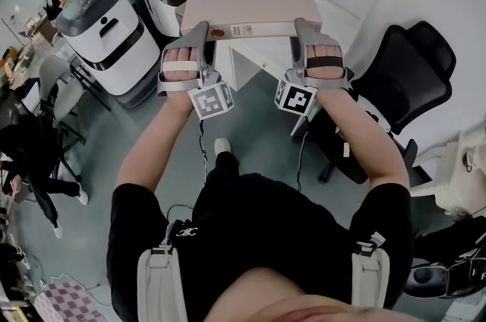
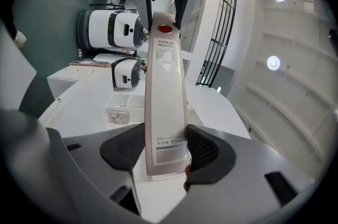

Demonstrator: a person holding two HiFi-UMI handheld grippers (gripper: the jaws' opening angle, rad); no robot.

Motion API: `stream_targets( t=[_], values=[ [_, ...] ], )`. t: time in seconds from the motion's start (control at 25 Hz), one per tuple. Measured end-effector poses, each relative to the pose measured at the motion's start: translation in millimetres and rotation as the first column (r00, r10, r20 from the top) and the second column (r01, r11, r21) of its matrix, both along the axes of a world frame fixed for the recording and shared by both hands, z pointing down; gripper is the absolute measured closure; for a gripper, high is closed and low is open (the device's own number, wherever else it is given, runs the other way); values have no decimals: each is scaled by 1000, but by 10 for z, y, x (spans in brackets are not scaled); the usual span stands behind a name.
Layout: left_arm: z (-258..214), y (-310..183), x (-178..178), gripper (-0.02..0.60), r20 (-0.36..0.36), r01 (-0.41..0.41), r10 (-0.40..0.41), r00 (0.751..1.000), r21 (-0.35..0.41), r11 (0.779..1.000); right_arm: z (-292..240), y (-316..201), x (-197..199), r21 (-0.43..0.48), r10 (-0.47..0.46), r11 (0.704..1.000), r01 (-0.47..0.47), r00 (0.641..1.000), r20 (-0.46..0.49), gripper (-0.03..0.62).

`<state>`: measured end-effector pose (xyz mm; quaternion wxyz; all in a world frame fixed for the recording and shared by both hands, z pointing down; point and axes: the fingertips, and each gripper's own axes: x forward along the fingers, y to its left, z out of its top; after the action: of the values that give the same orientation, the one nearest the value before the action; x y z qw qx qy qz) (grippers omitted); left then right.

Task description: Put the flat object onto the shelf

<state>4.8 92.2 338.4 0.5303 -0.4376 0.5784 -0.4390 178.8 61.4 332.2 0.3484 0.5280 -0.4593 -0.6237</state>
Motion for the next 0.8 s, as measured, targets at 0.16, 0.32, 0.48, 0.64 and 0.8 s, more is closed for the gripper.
stream_targets(
  t=[0.16,0.32,0.48,0.64,0.8],
  values=[
    [-16,-240,-66,314,-7,-18,18,1000,20,1000,1,-232,-85,14,0,1000,0,1000,-3,344],
    [-66,-609,-168,314,-12,-26,27,1000,29,999,-70,-575,-170,24,18,1000,-18,1000,-5,344],
    [-87,-1107,-282,314,-7,-51,52,999,39,998,-89,-1022,-278,31,33,999,-33,999,-8,345],
    [-166,-1712,-411,314,8,-85,85,996,43,995,-143,-1564,-400,32,69,997,-69,998,6,345],
    [-306,-2299,-633,314,13,-118,118,993,49,992,-260,-2068,-619,33,100,994,-101,995,13,345]
  ],
)
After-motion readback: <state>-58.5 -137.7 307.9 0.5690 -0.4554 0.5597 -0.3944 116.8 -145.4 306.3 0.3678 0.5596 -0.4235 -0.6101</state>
